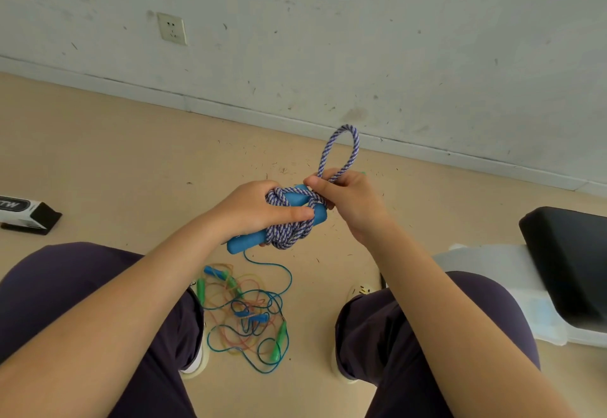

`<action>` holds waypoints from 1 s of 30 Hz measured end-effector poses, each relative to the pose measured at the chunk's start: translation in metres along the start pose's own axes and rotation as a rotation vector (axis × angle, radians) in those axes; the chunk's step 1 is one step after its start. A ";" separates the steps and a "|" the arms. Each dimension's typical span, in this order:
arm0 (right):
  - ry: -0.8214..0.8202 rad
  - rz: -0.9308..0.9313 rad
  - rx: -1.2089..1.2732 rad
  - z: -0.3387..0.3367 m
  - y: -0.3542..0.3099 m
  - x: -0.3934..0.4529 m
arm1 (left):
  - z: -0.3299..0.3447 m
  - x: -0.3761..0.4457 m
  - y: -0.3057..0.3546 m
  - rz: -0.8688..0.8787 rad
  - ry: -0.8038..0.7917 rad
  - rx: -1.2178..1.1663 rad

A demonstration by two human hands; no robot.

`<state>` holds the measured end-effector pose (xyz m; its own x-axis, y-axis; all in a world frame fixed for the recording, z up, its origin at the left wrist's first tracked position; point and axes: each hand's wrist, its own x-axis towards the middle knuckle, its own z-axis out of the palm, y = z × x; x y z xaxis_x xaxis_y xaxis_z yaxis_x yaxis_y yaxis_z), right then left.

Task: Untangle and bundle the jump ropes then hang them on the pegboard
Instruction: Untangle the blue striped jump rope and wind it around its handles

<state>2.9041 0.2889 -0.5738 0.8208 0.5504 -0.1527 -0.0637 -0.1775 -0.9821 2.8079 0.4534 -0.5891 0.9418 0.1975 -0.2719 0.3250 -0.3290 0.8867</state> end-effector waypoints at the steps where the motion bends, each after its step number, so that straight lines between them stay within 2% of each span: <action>1: 0.030 -0.030 -0.053 0.000 -0.001 0.000 | 0.000 0.001 0.000 -0.018 -0.029 -0.033; 8: 0.145 -0.124 -0.127 -0.003 -0.005 0.000 | 0.003 0.002 0.008 -0.052 -0.237 -0.052; 12: 0.123 -0.122 -0.113 -0.002 -0.007 -0.004 | 0.000 0.001 0.012 -0.079 -0.322 -0.017; 16: 0.068 -0.090 0.035 -0.002 -0.007 -0.005 | 0.005 -0.002 0.009 -0.010 -0.271 0.018; 19: 0.000 -0.087 0.012 0.003 -0.002 -0.008 | 0.007 -0.002 0.007 -0.001 -0.242 0.055; 24: -0.024 -0.110 0.016 0.010 -0.004 -0.006 | 0.013 -0.002 0.007 0.099 -0.047 0.019; 30: -0.065 -0.138 -0.020 0.010 -0.003 -0.007 | 0.010 -0.004 0.010 0.125 -0.137 -0.079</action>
<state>2.8931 0.2933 -0.5708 0.7828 0.6218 -0.0242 0.0586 -0.1124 -0.9919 2.8082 0.4404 -0.5832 0.9791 0.0299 -0.2012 0.2018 -0.2681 0.9420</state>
